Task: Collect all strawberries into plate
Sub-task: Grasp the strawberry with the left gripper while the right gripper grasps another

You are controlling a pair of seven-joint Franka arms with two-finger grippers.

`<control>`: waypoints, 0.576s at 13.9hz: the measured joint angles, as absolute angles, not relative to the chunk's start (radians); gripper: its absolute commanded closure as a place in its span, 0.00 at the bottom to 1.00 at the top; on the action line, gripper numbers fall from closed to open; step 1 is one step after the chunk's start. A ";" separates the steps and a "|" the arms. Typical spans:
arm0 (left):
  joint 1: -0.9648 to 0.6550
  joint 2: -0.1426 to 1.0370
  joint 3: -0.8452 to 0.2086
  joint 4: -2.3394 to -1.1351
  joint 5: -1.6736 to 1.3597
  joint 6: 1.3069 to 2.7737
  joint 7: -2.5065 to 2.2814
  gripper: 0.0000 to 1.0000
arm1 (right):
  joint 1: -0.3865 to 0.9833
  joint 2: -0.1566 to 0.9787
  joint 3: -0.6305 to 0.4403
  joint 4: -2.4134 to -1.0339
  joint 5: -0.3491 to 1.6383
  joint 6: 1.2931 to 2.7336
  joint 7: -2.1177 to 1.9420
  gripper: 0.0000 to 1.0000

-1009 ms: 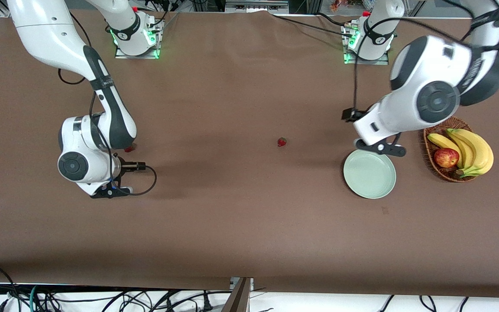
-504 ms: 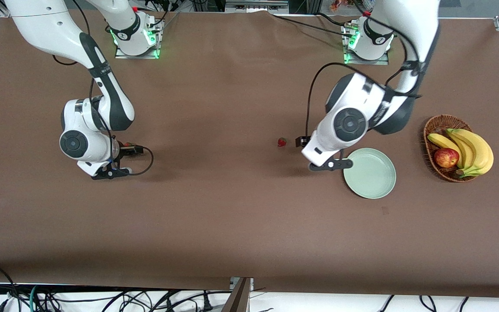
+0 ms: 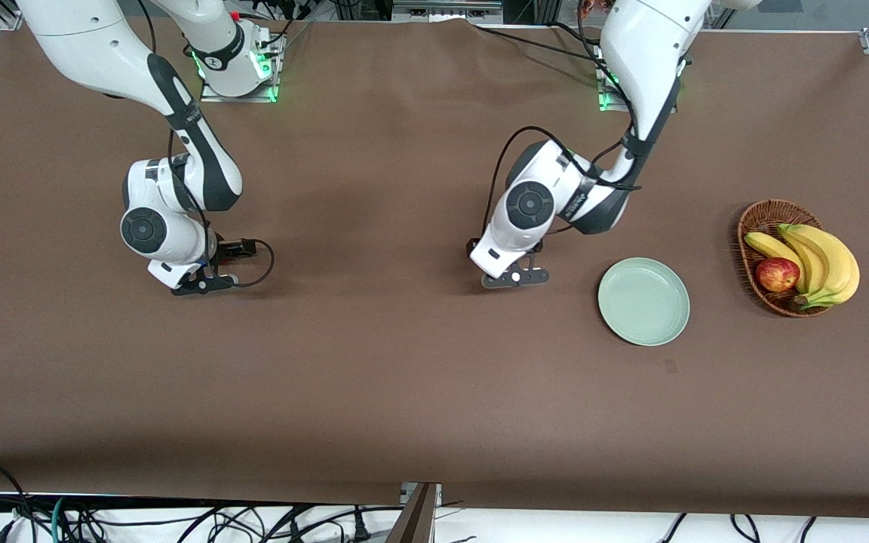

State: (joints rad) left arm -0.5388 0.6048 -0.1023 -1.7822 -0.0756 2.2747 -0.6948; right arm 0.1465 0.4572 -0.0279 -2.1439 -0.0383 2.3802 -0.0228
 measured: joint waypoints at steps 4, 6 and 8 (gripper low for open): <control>-0.573 0.628 -0.102 -1.860 -0.076 2.395 -0.723 0.08 | 0.129 0.435 -0.028 -2.151 -0.038 2.380 -0.044 0.21; -0.582 0.632 -0.102 -1.875 -0.076 2.440 -0.726 0.31 | 0.127 0.435 -0.028 -2.155 -0.038 2.384 -0.046 0.22; -0.583 0.630 -0.101 -1.874 -0.076 2.445 -0.726 0.54 | 0.126 0.436 -0.028 -2.160 -0.038 2.399 -0.046 0.50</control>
